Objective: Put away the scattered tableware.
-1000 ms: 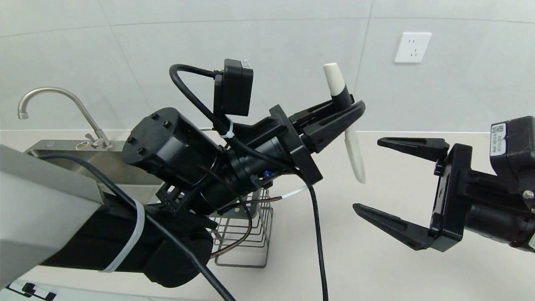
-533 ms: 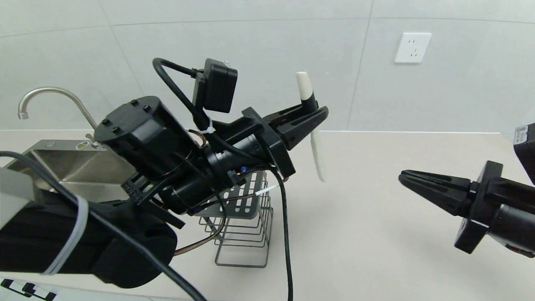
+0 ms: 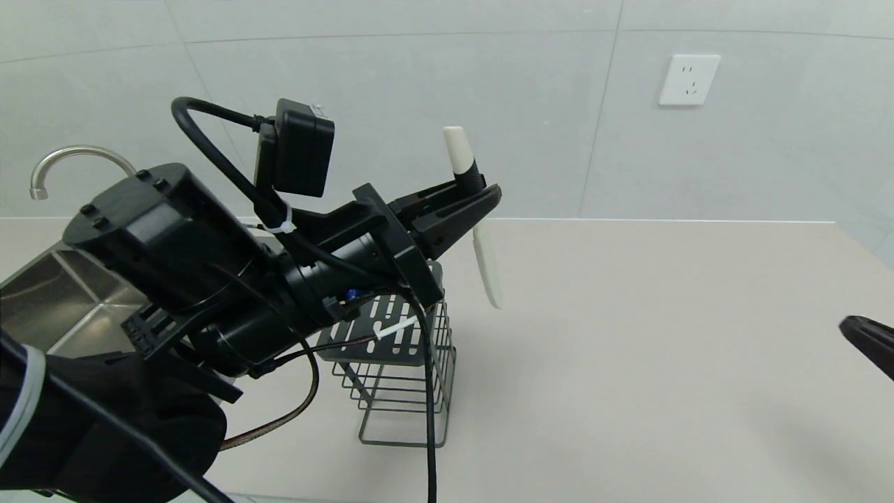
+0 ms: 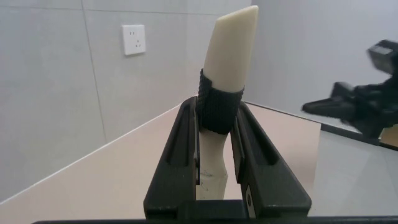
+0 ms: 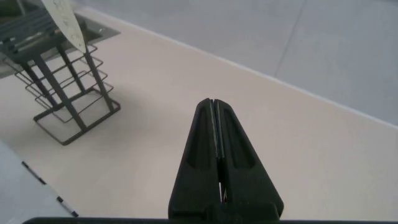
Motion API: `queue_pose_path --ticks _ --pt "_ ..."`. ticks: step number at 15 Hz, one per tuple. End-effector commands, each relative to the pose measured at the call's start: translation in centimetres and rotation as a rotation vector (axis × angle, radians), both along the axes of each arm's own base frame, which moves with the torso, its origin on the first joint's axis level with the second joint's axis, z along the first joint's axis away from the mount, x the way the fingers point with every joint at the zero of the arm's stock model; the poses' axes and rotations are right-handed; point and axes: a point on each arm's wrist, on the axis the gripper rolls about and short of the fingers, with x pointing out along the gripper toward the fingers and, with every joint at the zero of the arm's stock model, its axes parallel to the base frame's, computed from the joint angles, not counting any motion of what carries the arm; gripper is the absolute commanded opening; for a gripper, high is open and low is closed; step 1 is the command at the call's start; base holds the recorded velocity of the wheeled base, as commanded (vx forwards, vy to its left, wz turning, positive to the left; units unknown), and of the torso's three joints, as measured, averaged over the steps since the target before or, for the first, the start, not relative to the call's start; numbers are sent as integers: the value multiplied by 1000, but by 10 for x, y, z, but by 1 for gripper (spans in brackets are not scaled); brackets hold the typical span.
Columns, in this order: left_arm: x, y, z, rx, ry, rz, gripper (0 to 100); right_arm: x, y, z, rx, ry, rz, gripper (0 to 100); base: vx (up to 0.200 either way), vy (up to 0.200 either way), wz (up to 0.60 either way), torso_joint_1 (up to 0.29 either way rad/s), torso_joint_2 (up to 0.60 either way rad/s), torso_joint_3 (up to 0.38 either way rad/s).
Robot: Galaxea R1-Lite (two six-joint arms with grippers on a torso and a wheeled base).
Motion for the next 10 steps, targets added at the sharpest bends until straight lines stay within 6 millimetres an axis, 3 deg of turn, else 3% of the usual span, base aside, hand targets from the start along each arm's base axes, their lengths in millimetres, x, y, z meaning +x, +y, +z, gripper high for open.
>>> queue_pose_path --ticks 1,3,6,10 --pt "-5 4 5 6 -8 5 0 -58 -14 -18 11 -150 -73 0 0 0 0 0 0 0" --pt "-9 12 11 26 -6 26 0 -81 -16 -27 12 -192 -113 0 0 0 0 0 0 0" --pt "-22 23 24 56 -20 40 0 -114 -18 -65 8 -156 -118 0 0 0 0 0 0 0" --pt "-20 41 31 80 -62 114 0 -116 -18 -87 15 -21 -195 0 0 0 0 0 0 0"
